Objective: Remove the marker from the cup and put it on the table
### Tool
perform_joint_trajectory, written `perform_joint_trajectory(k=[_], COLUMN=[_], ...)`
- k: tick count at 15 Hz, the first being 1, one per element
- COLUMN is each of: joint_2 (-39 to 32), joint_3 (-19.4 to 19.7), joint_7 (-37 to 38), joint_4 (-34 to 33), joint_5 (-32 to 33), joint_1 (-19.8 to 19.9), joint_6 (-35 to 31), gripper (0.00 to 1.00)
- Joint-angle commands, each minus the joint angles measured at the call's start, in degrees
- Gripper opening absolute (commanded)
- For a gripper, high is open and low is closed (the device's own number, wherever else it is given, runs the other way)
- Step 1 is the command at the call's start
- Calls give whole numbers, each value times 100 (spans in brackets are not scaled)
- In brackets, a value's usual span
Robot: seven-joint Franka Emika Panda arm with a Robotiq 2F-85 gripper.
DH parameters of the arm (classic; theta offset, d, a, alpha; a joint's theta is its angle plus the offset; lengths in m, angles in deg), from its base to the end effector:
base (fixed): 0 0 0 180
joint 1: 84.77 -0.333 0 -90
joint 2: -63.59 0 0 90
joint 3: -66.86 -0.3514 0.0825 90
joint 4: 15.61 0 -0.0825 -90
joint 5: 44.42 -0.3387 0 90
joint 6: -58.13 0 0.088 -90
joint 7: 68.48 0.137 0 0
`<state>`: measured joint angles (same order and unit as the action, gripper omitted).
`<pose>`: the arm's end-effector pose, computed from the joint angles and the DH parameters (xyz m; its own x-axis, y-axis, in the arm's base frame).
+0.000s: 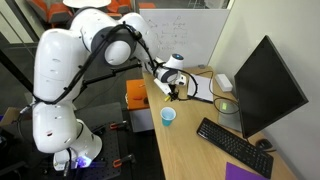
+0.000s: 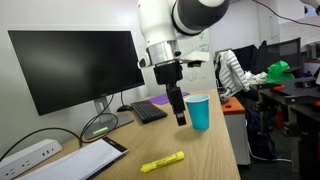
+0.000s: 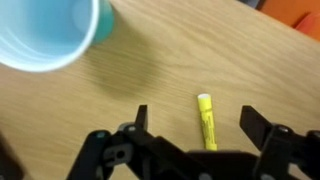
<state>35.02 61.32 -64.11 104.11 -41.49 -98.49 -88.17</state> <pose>0.5406 0.1873 0.2186 0.9571 0.2879 -0.0327 0.2875 -0.9576 -0.0167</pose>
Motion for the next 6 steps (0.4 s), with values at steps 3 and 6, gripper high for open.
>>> perform_joint_trajectory(k=[3,6], joint_2=[1302,1805], joint_3=[-116,-110], joint_7=[-153,-383], joint_4=[374,500], joint_5=[-662,-706], joint_1=[610,755], joint_6=[1577,1893], gripper=[100,100])
